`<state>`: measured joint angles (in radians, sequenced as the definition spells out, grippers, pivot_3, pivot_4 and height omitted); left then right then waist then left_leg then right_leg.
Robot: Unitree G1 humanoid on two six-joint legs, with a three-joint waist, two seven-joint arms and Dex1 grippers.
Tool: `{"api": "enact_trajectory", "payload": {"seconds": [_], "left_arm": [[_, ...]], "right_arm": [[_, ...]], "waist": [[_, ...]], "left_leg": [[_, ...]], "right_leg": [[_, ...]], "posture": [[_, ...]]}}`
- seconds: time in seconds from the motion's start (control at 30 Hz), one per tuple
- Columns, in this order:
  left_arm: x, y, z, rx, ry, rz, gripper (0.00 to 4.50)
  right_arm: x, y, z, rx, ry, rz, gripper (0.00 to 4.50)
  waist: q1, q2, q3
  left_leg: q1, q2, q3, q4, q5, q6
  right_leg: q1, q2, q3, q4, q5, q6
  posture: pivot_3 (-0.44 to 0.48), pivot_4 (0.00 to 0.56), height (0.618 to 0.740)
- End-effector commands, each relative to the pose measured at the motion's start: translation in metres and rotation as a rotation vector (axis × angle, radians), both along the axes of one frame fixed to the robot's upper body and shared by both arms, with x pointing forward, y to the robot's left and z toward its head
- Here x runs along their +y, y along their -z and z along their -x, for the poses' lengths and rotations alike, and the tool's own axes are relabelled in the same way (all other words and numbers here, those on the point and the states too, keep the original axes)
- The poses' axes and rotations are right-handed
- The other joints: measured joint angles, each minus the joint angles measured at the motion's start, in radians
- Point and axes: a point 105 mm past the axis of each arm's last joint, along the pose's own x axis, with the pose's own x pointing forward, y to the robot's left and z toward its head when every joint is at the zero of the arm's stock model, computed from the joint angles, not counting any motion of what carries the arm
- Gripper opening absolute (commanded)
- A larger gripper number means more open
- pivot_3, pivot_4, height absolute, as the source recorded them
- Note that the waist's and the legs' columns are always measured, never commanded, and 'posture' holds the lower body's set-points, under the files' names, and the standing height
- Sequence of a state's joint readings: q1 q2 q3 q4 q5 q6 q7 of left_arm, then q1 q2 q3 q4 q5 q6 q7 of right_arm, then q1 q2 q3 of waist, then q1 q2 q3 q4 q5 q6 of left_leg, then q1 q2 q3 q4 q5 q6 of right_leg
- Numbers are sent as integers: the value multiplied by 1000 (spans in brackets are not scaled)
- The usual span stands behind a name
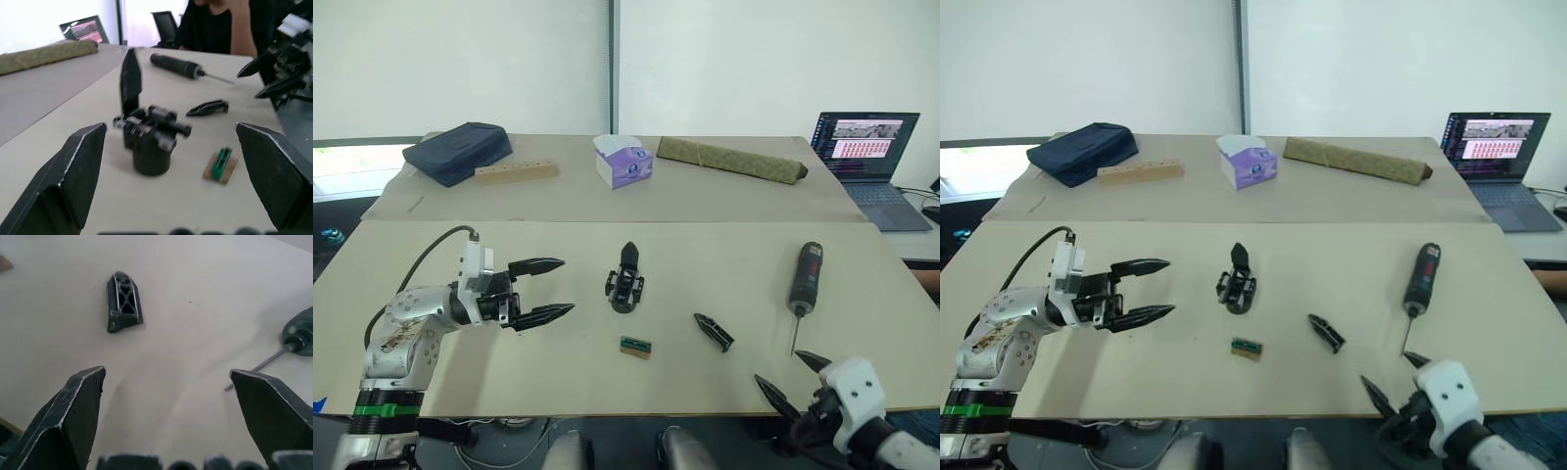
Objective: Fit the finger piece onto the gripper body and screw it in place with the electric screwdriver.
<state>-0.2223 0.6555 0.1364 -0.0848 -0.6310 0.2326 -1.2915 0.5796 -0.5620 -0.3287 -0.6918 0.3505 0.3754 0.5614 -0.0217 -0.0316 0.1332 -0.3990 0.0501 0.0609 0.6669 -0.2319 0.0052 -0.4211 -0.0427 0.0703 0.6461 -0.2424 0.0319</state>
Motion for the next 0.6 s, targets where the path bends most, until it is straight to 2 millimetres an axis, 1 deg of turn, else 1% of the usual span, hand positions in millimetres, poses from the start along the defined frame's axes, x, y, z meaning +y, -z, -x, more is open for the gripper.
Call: {"api": "enact_trajectory", "payload": {"seconds": [0.03,0.17,0.27,0.4,0.6], "left_arm": [[-13,-9,7,-27,30,25,4445],[-16,-5,8,-35,26,0,4445],[-16,-3,9,-36,15,1,4445],[-17,-2,11,-41,16,-5,4445],[-19,1,15,-42,16,-12,4445]], "right_arm": [[12,-20,-18,43,-48,-22,4500],[18,-19,-39,184,-91,53,4500],[23,-13,-49,278,-111,98,4500],[31,-1,-54,388,-153,143,4500],[39,12,-63,457,-152,191,4500]], "waist": [[-1,0,0],[6,-1,1],[11,-3,2],[12,-3,2],[8,-4,3]], "left_leg": [[0,0,0,0,0,0],[0,-1,-1,0,0,0],[-2,-1,-2,0,0,0],[-4,-2,-2,0,0,0],[-4,-2,-2,0,0,0]], "right_leg": [[0,0,0,0,0,0],[0,1,0,0,0,0],[0,1,-1,-1,0,0],[-1,0,-1,-3,0,0],[-1,0,-1,-4,1,2]], "posture": [[0,150,740],[0,150,740],[0,150,740],[0,150,740],[0,150,740]]}}
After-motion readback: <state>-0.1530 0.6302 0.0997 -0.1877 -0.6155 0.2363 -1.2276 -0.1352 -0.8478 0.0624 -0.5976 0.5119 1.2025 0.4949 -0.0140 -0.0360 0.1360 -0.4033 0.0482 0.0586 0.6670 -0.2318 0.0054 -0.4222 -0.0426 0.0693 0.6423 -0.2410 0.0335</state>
